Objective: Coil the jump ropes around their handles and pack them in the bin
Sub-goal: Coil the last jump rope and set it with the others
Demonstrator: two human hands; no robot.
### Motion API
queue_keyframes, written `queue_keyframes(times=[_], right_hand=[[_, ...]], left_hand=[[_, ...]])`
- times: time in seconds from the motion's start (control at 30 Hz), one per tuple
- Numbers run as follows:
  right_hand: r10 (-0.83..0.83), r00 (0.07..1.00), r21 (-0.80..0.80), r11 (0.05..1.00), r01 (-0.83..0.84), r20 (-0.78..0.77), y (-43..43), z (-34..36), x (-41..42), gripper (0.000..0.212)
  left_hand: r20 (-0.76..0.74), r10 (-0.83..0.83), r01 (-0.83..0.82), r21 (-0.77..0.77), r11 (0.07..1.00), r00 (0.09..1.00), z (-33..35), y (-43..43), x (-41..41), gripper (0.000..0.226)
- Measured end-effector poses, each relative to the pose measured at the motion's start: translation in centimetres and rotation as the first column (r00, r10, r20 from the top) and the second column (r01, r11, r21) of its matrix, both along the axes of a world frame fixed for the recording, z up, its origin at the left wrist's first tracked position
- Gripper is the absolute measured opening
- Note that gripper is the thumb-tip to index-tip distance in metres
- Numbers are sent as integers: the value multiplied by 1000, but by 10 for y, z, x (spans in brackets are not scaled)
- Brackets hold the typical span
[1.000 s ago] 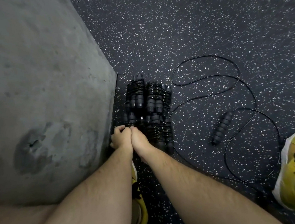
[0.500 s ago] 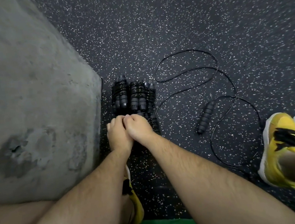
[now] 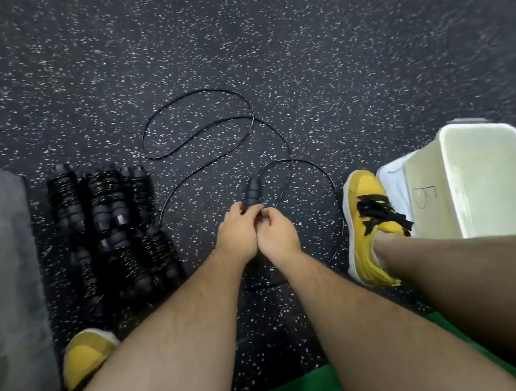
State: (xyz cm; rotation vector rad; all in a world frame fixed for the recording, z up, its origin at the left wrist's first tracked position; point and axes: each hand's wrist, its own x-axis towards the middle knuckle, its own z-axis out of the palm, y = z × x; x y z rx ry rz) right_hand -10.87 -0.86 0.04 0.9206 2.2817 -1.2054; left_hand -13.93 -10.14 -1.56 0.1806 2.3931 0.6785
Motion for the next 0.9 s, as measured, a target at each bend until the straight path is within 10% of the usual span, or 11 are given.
queue_keyframes(times=[0.4, 0.63, 0.9], right_hand=[[301, 907, 178, 915, -361, 294, 42, -33, 55, 40], [114, 834, 470, 782, -411, 540, 86, -48, 120, 49], [167, 818, 384, 820, -425, 550, 94, -50, 125, 42]], left_hand=[[112, 124, -112, -108, 988, 986, -23, 38, 34, 23], [476, 166, -112, -139, 984, 863, -21, 53, 102, 67], [682, 99, -100, -38, 994, 725, -16, 63, 110, 79]])
